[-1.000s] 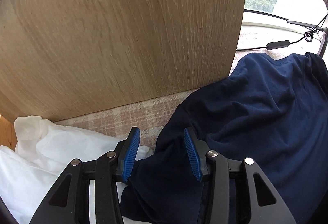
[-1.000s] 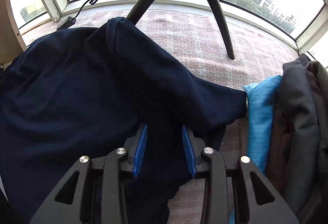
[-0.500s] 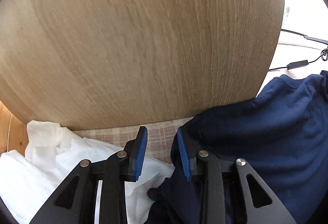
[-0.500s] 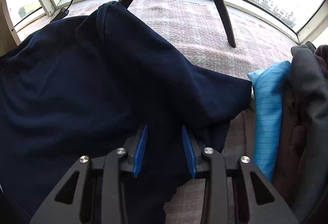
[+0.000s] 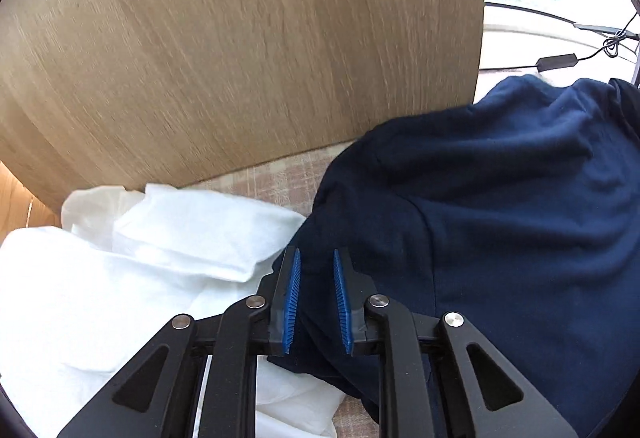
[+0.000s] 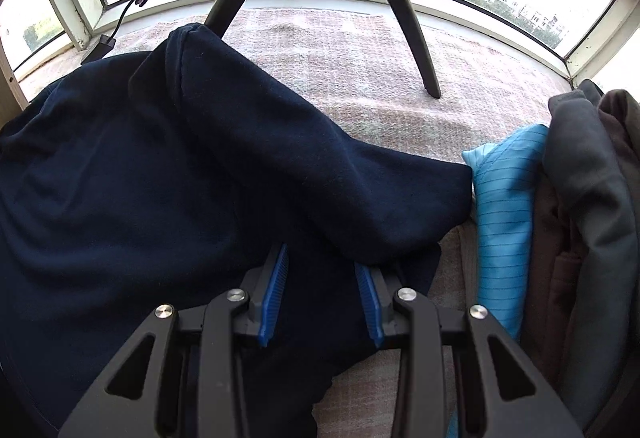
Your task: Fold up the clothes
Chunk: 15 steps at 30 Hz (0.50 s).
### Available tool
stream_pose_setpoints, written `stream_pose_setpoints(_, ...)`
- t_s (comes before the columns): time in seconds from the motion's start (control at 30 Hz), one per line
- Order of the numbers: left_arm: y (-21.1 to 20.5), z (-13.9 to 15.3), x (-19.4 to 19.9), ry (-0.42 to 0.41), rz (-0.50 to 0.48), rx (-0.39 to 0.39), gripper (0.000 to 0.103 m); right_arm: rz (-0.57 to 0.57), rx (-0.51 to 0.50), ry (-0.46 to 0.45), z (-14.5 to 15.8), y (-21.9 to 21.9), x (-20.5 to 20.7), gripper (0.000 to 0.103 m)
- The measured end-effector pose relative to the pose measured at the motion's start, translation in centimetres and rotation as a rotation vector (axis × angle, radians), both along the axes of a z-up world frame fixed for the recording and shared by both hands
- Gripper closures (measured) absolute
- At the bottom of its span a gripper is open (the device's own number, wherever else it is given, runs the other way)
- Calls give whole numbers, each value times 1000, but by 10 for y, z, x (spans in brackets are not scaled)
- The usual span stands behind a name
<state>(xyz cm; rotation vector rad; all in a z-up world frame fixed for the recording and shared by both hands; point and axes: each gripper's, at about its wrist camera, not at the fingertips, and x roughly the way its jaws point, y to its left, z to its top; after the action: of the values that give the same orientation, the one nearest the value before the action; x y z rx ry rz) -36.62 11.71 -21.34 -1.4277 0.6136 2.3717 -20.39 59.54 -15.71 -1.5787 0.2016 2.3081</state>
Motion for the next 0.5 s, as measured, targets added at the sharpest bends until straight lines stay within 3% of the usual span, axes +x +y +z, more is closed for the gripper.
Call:
stream_pose_setpoints(0.2,61,22,47,-91,-200,198,83,52,-67,108,36,-26,12,69)
stream_pose_setpoints(0.27,81,22,58,-101,-224,183,76,35,-49,111,39,-24,17,69)
stream_pose_setpoints(0.4,109,3,62,-157,-229,188,77,-52,-17,105,34,40,23,69)
stream_pose_setpoints(0.5,107,-20,58,-168,-241,150,77,2,-1,98,27,44,9,65)
